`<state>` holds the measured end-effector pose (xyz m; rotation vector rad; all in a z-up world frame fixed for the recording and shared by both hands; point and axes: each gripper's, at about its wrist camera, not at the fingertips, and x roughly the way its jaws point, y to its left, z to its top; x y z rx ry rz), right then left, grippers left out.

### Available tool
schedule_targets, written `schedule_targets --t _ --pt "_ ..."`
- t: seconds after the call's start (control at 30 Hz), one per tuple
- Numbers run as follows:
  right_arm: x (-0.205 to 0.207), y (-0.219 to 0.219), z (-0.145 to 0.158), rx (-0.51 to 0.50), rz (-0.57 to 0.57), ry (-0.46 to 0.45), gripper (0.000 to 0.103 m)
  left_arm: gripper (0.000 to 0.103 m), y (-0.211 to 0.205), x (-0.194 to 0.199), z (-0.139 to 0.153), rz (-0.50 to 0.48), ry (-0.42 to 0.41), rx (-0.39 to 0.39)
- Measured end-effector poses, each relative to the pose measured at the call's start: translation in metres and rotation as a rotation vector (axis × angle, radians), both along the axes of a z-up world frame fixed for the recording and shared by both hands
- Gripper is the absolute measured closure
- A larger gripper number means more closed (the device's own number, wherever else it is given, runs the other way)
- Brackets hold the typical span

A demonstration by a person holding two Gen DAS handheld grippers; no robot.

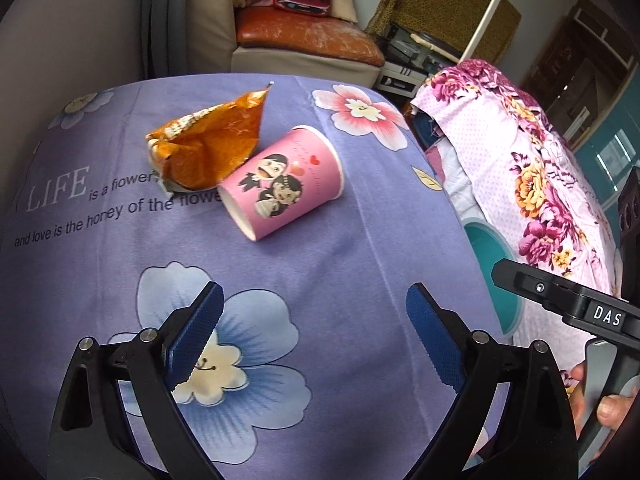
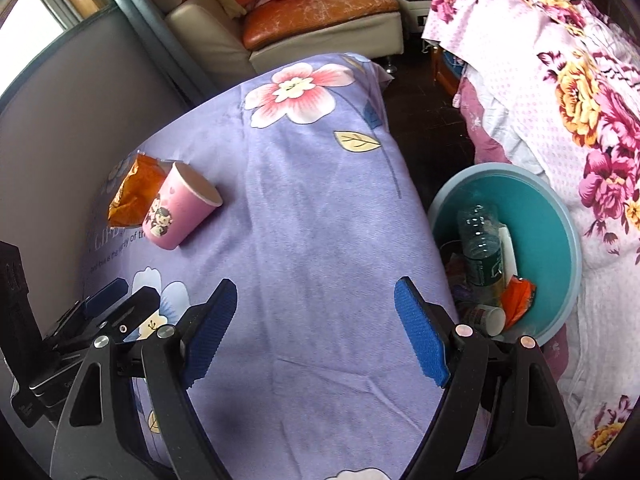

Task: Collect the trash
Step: 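Move both tools back to the orange chip bag and pink cup, then grasp the orange chip bag with the left tool while the right tool grasps the pink cup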

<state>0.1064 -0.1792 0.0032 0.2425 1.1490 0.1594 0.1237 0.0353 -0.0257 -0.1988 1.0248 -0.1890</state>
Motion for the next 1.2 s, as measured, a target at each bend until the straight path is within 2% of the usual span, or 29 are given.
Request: schedule_targets --t 0.23,0.43,0.67,0.83,1.03,1.1,1.2 --pt "0.017 0.064 -0.004 -0.015 0.090 0.029 0.026 0.010 0.059 0.000 -0.007 0.063 -0.001 0.018" --pt "0.045 0.114 -0.014 0.039 0.130 0.080 0.026 0.010 0.101 0.014 -0.007 0.106 -0.019 0.046" --pt "0.086 0.142 -0.028 0.141 0.044 0.138 0.026 0.010 0.133 0.042 -0.006 0.101 -0.022 0.036" --pt "0.105 0.152 -0.043 0.170 -0.019 0.165 0.026 0.010 0.140 0.049 -0.012 0.086 -0.019 -0.001" --pt "0.121 0.156 -0.059 0.215 -0.016 0.173 0.026 0.010 0.132 0.054 -0.019 0.014 -0.032 -0.008" --pt "0.117 0.154 -0.059 0.243 0.008 0.142 0.034 0.010 0.128 0.055 -0.020 -0.007 -0.037 -0.006" --pt "0.112 0.151 -0.053 0.207 0.048 0.116 0.041 0.010 0.119 0.059 -0.018 -0.033 -0.046 0.006"
